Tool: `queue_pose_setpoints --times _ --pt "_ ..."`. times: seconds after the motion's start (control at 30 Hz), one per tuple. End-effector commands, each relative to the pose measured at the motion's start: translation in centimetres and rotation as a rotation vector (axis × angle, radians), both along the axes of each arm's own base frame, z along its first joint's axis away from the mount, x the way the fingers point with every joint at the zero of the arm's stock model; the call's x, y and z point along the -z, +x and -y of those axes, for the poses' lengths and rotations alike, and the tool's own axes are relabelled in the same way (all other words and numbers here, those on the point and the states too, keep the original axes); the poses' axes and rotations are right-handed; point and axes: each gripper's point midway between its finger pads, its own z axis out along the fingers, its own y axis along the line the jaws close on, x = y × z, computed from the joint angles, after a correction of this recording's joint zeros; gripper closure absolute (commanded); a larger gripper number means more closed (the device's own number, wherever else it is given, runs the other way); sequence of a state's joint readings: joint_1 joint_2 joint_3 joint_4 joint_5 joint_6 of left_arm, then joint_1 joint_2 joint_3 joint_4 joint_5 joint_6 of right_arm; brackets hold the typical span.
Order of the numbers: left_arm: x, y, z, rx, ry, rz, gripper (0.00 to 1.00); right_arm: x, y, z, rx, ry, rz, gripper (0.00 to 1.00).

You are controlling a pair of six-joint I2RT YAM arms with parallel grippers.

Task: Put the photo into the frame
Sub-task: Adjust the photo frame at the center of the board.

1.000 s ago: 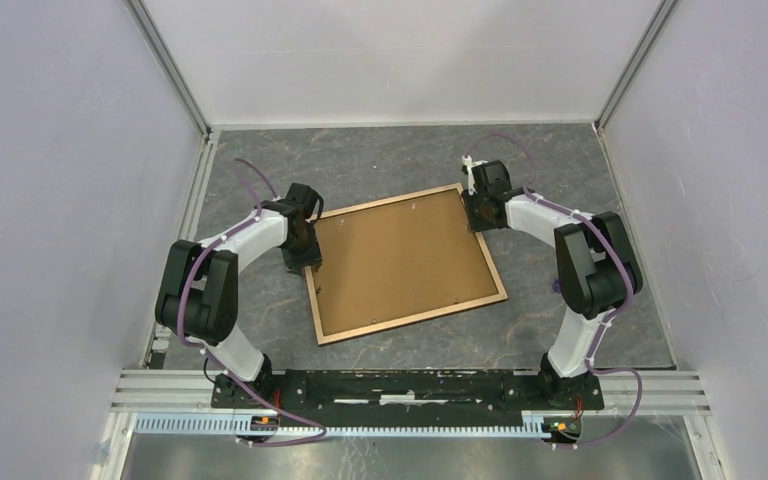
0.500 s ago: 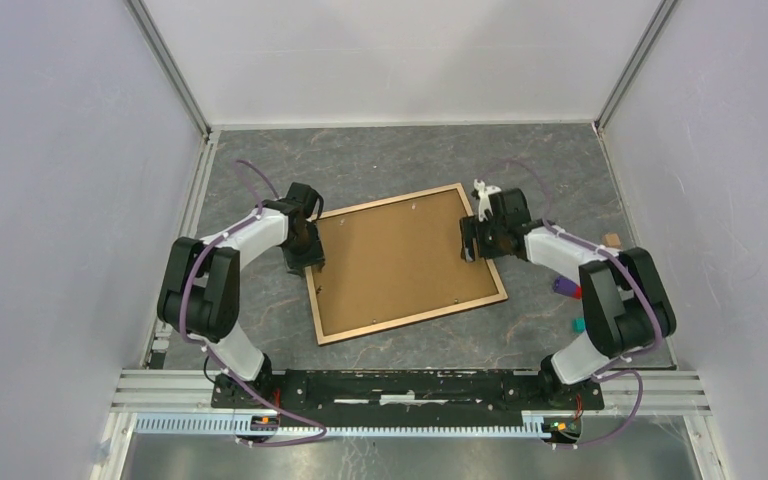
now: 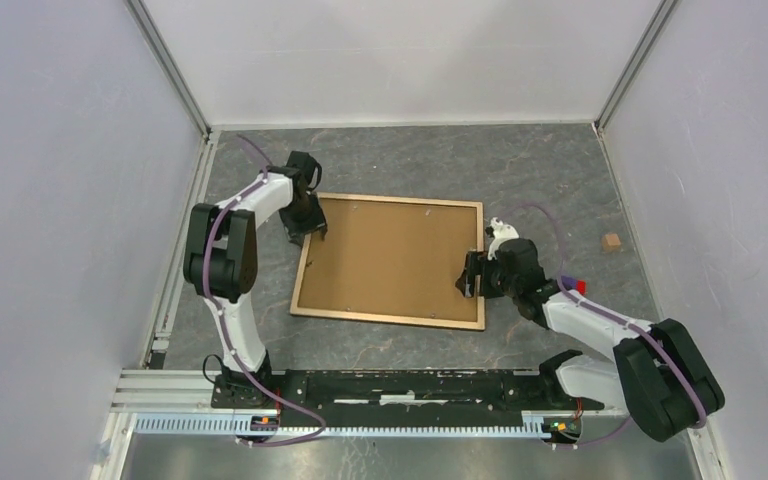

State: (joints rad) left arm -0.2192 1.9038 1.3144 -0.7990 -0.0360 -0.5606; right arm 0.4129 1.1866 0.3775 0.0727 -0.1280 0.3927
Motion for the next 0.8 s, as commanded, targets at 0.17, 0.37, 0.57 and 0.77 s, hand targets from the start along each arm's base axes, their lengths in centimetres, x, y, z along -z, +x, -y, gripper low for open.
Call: queue_pose_setpoints --times 0.17,0.37,0.57,0.77 --pt "-4.7 8.0 3.7 0.083 -0.035 0.173 0.19 -3.2 -4.8 -10.3 -0.281 0.353 -0.055 0.23" --pt "-8.5 3.3 -3.2 -0.037 0.234 0.188 0.06 -3.0 -1.5 -5.8 -0.186 0.006 0.03 0.19" --pt "-11.1 -2.8 -5.6 -0.082 0.26 0.276 0.0 -6.7 3.0 -2.9 -0.121 -0.209 0.154 0.08" --pt "-9.6 -7.1 -4.0 -0.097 0.109 0.228 0.01 -9.4 9.1 -2.8 -0.094 -0.172 0.169 0.07"
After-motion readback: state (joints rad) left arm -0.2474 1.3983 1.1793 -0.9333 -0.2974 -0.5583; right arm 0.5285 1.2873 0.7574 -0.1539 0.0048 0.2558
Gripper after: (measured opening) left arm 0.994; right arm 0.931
